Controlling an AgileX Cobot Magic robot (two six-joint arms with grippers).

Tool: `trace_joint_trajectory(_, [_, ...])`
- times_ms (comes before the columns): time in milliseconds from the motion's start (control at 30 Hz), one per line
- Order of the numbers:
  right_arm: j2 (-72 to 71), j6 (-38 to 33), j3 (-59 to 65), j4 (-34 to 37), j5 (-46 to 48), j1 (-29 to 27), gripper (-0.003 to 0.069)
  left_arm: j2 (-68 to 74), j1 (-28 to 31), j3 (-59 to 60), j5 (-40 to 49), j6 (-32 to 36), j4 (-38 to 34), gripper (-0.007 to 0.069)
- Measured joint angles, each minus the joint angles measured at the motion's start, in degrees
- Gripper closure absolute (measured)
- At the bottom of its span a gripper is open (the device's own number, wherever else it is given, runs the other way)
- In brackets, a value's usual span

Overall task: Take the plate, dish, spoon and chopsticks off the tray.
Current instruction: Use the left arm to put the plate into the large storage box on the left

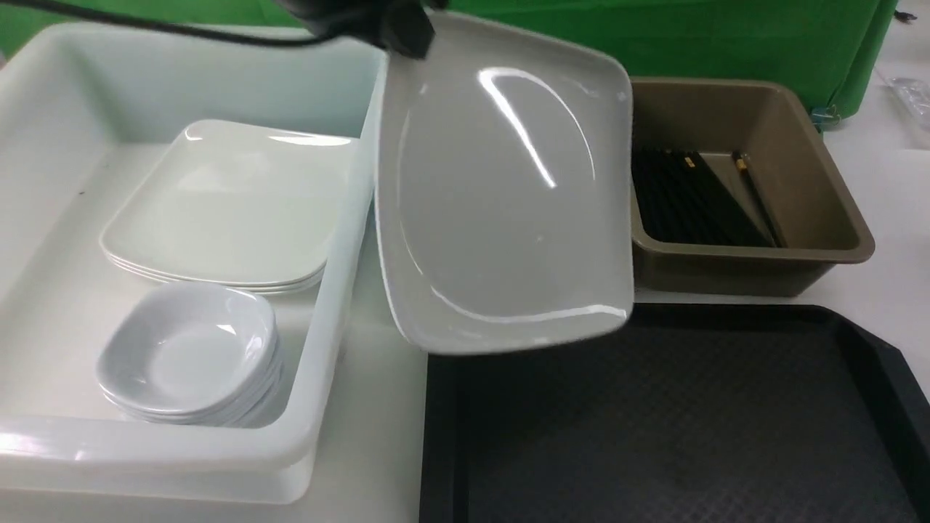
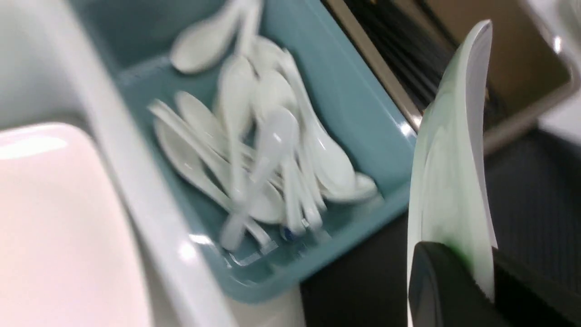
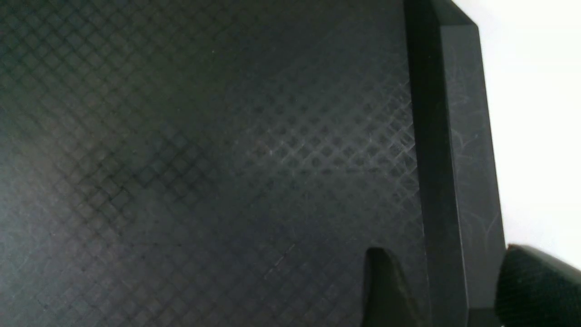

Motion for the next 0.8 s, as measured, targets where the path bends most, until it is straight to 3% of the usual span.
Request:
trace_joint_trajectory(133, [0.0,0.0,0.0,0.0,-0.3,0.0,0.0287,-1.3,8.1,-2.3,0.0,1.3,-6.3,0.0601])
trace_joint_trajectory(300, [0.0,0.0,0.0,0.0,-1.3,0.0,0.0287,-2.4,23.7,-2.8,0.8,2.0,-14.7,0.0601])
trace_joint_trajectory(533, [0.0,-0.7,0.0,0.0,-1.7,0.0,0.0287,-2.3,42.2,2.3,-0.8,2.4,-19.0,0.0599])
trace_joint_trajectory(667, [0.0,-2.3,0.0,0.0,-1.7,0.0,0.0287,-2.3,46.2,12.8,-8.1,4.3,-23.4,0.0599])
trace_joint_trajectory(800, [0.0,-2.7,0.0,0.0,-1.8,0.0,0.0287,-2.1,45.4,24.8,-17.5,10.0,-31.3,0.0596])
